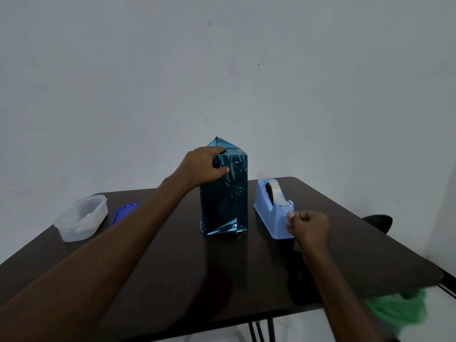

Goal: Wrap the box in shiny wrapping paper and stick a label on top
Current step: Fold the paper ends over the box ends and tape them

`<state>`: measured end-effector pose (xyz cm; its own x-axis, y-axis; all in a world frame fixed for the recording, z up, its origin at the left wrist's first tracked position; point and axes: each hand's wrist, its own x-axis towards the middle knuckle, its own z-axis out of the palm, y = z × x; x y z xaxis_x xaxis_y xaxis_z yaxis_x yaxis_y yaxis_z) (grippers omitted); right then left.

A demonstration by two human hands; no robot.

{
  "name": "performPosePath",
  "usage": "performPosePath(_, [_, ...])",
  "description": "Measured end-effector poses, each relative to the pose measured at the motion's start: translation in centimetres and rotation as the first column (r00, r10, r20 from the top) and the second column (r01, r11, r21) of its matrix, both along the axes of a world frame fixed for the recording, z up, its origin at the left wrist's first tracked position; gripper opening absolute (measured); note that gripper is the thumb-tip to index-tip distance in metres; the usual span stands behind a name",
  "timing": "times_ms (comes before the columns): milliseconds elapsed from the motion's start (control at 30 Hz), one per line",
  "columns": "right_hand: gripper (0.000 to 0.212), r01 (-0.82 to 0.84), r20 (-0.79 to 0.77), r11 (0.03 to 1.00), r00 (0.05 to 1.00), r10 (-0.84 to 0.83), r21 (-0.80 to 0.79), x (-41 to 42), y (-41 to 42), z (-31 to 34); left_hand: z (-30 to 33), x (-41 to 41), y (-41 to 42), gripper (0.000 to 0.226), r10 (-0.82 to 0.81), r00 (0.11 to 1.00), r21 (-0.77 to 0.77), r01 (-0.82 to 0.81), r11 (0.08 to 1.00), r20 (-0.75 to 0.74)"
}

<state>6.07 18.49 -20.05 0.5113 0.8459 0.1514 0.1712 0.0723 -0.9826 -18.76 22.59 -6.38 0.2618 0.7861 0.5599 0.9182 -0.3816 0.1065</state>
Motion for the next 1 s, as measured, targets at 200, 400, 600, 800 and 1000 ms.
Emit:
performPosePath(200, [0.019,0.083,0.041,0.996,0.996,-0.084,0.027,-0.8,-0.4,-0.3,0.1,0.2,-0.2,0.075,0.001,1.0,-0.007,-0.001,1.0,-0.006])
performPosePath(400, [0.018,0.094,0.031,0.995,0.995,-0.095,0.039,-1.0,-0.4,-0.4,0.1,0.2,-0.4,0.075,-0.003,1.0,-0.01,0.003,1.0,-0.009])
performPosePath(600, [0.019,0.091,0.009,0.995,0.996,-0.091,0.035,-1.0,-0.6,-0.1,0.2,0.1,-0.3,0.073,-0.009,1.0,-0.01,0.009,1.0,-0.005])
performPosePath(800, [0.021,0.103,0.031,0.994,0.994,-0.104,0.044,-1.0,-0.5,-0.3,0.1,0.2,-0.3,0.076,-0.005,1.0,-0.01,0.005,1.0,0.0])
performPosePath(1000, [0.016,0.051,-0.015,0.999,0.999,-0.051,-0.008,-1.4,-1.4,-1.2,0.2,0.2,-0.3,0.075,-0.009,1.0,-0.001,0.009,1.0,0.002])
